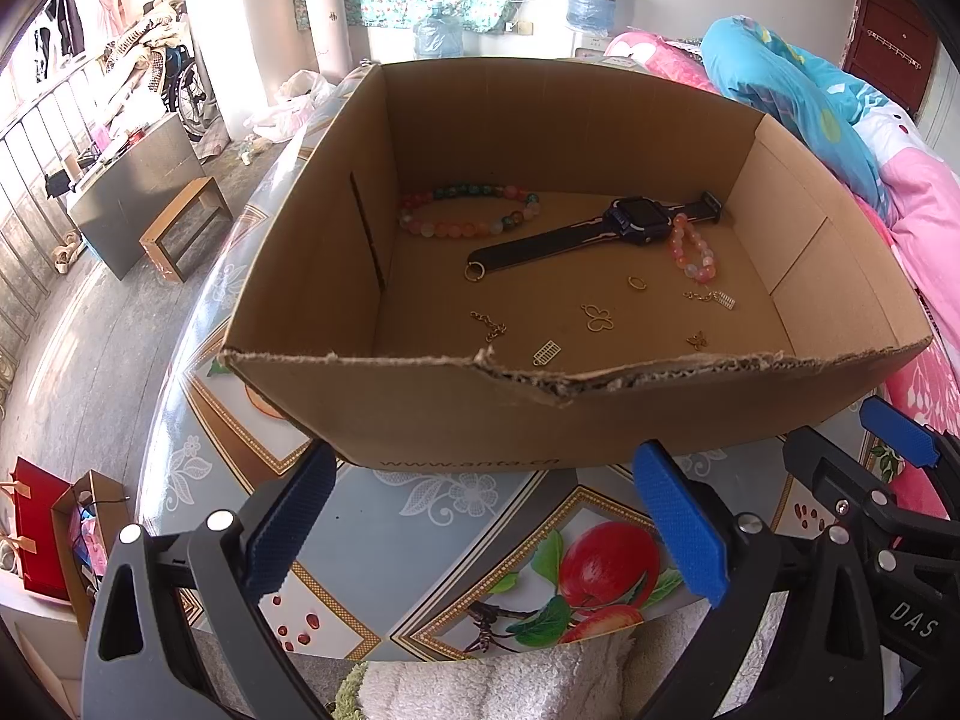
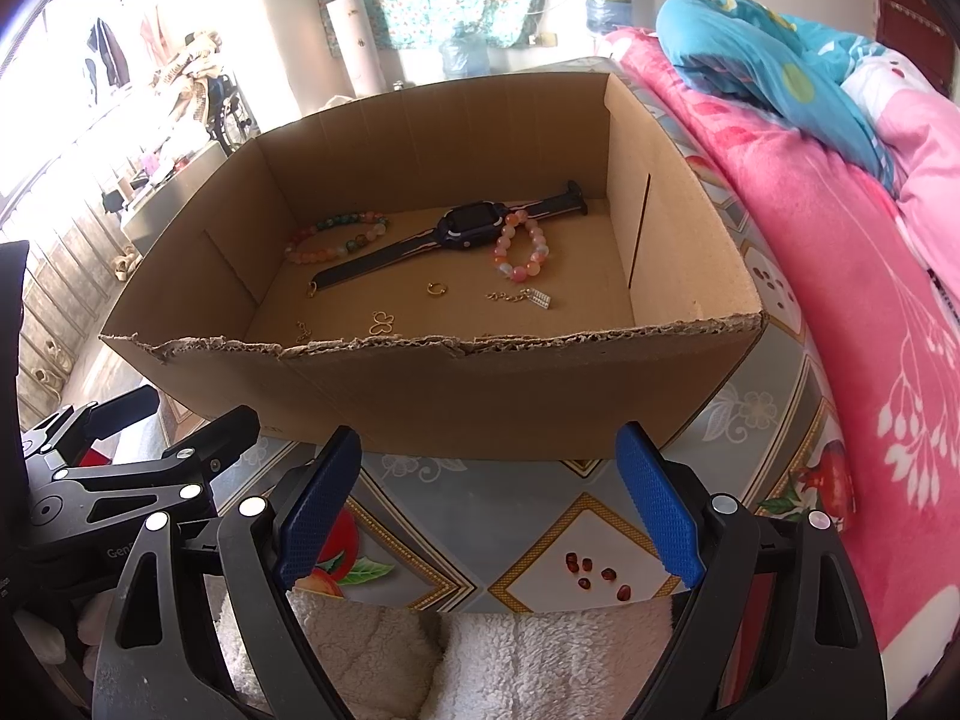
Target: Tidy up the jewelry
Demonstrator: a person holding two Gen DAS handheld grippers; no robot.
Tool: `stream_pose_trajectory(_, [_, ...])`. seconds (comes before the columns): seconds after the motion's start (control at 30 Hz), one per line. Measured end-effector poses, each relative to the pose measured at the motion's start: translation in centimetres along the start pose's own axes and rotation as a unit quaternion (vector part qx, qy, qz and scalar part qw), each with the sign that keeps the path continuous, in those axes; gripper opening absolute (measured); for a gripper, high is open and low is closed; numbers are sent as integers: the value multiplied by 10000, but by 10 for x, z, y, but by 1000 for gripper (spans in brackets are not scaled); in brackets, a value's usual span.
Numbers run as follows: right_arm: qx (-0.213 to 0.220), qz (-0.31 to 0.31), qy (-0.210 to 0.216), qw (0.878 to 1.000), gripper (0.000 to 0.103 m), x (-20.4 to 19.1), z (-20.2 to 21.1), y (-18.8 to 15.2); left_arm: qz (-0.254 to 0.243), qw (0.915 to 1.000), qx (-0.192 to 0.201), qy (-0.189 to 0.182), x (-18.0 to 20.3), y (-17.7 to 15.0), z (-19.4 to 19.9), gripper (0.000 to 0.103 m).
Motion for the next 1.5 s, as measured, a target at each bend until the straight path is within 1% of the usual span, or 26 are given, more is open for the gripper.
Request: stream_pose_trajectory(1.5, [8,-13,-27,10000,83,-5,2,-1,-1,10000,2,-5,-1,0,0,97])
Point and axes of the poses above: each gripper's, at about its wrist camera, not at the fingertips, and z roughly against the way its jaws point, x to its right, y to its top, the point moved 3 cm from there along -z, roughly the way its jaws point
